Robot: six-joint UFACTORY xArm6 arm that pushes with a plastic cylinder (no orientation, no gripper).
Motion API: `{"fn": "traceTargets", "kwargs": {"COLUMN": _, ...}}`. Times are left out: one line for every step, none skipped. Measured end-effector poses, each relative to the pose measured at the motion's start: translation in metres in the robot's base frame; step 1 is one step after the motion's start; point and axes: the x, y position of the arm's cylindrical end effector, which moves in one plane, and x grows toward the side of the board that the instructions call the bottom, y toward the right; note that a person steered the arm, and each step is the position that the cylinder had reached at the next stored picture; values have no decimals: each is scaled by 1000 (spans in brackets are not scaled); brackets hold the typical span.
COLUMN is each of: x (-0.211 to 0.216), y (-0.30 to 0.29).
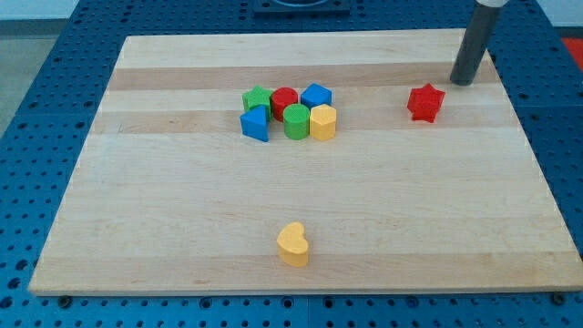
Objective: Push the red star to the top of yellow heart
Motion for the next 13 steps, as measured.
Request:
{"fn": "traceTargets", "kwargs": {"x": 35, "y": -17}}
{"fn": "traceTargets", "kwargs": {"x": 46, "y": -26}}
{"fn": "traceTargets", "kwargs": {"x": 43, "y": -27}}
{"fn": "traceTargets", "kwargs": {"x": 23, "y": -22}}
{"fn": "traceTargets", "kwargs": {"x": 19, "y": -32}}
{"fn": "traceTargets", "kwargs": {"x": 20, "y": -42}}
{"fn": "traceTargets", "kwargs": {"x": 20, "y": -47}}
{"fn": "traceTargets", "kwargs": {"x": 26, "y": -65}}
{"fn": "traceTargets", "kwargs": {"x": 28, "y": -68}}
{"fn": "traceTargets", "kwargs": {"x": 28, "y": -68}}
{"fn": "traceTargets", "kwargs": {"x": 28, "y": -68}}
{"fn": "traceTargets", "kwargs": {"x": 36, "y": -73}}
{"fn": "traceTargets", "kwargs": {"x": 46, "y": -83}}
